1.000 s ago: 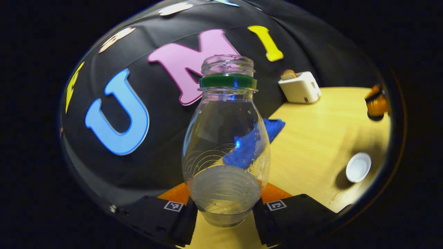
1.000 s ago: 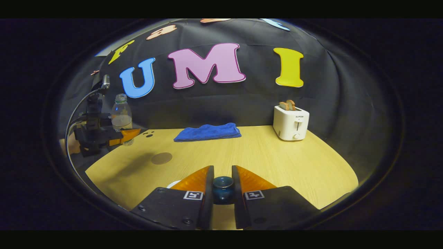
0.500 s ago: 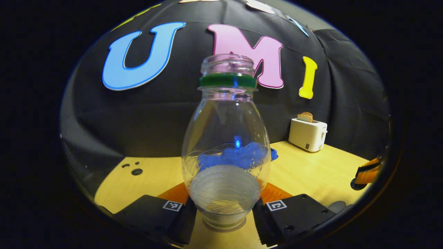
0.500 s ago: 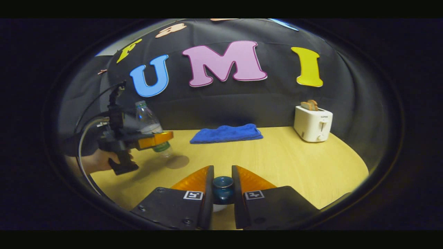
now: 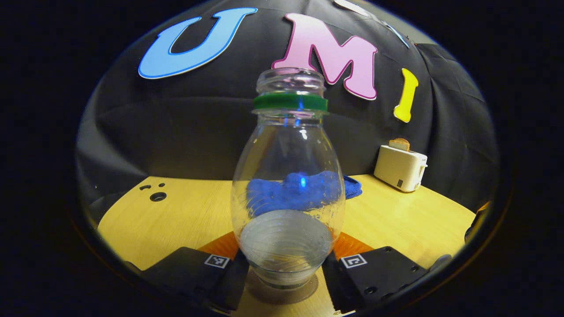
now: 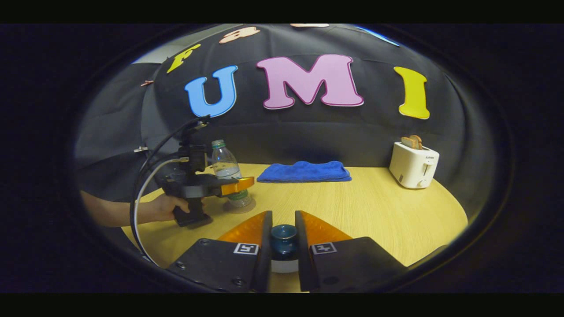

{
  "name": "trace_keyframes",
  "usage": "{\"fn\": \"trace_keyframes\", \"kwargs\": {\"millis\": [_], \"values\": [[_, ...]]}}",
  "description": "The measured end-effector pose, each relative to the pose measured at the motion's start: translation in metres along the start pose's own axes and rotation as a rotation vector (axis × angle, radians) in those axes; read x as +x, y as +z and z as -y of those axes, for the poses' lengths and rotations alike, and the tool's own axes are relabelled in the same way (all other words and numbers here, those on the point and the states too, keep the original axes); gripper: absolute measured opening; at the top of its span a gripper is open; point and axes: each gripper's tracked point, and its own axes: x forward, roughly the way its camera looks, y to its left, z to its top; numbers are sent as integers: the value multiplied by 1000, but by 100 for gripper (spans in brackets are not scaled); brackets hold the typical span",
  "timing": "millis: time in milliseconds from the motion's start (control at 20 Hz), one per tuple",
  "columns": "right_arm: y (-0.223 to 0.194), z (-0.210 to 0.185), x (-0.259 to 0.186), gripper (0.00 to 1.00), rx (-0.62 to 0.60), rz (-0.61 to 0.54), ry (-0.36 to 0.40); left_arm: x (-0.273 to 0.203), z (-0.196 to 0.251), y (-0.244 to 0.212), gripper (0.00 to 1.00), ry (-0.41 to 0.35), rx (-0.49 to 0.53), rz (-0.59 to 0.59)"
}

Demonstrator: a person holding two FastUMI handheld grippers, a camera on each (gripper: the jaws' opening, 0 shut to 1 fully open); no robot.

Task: Open the teacup lid with one hand, grasp the water bottle and pour water into the teacup with the other hand; after pouring, place the water bottle on the coaster and then close the teacup lid.

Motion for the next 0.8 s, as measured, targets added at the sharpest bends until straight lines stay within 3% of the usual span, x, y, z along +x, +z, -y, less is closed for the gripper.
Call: {"fn": "trace_keyframes", "kwargs": {"millis": [50,150,200,300,350,400,450,700,800], "values": [[-1,-1,-1,34,-1,-1,2,-1,0,5,77,-1,10,19],[-2,-3,-1,34,1,-2,6,1,-3,1,78,5,30,8],[-2,-5,-1,24,4,-2,9,0,-3,1,80,6,35,9],[-1,-5,-2,29,1,4,9,-4,-3,-3,82,10,31,-7],[-1,-4,-3,24,-2,5,10,-6,-5,-2,86,18,25,-11],[-1,-5,-4,24,-4,4,9,-5,-4,-1,98,22,17,-7],[-1,-4,-5,29,-7,5,8,-7,-3,1,99,16,5,4],[-2,-2,-10,34,-12,7,8,-16,5,5,96,-14,0,15],[-2,-1,-10,29,-13,12,7,-22,1,6,96,-1,30,21]]}}
